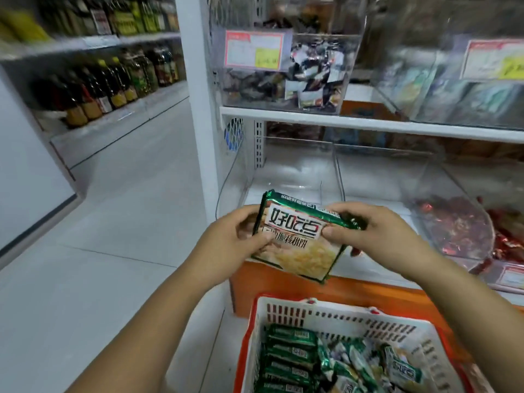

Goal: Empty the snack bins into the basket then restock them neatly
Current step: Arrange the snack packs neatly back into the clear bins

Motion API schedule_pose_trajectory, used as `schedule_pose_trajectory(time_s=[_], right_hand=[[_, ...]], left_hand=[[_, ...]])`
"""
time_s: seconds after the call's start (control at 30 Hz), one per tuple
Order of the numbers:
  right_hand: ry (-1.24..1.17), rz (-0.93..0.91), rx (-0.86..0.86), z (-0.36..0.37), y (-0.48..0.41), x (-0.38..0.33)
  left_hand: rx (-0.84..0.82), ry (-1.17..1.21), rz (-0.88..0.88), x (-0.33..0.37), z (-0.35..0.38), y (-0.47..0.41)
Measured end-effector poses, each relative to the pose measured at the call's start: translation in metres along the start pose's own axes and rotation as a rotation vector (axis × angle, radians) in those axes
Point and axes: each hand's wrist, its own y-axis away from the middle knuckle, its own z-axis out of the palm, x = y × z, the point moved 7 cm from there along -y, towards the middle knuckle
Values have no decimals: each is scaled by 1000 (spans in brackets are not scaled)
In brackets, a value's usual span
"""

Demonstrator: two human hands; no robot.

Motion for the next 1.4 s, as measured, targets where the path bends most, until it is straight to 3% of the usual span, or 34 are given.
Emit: schedule_pose_trajectory(time_s=[0.1,0.17,0.3,0.43,0.67,1.0,1.4], right_hand=[[-47,-48,182,-19,-36,-18],[5,-60,258,-24,-68,-18],[379,-66,229,-12,-136,-12],[644,36,77,6,-203,1],[570,83,64,15,-254,30],[862,-8,250,6,-269,20],[802,46,326,5,-254,11]], left_hand=[[320,-184,-5,-8,-43,-5],[402,-275,-85,-26,-58,-9],[296,-339,-153,-49,-53,-26],[314,-200,-157,-58,-58,-37],[243,-108,-180,-75,-55,-43],[248,-118,-174,-81,-52,-45],[248,-132,-148,-83,-51,-43]])
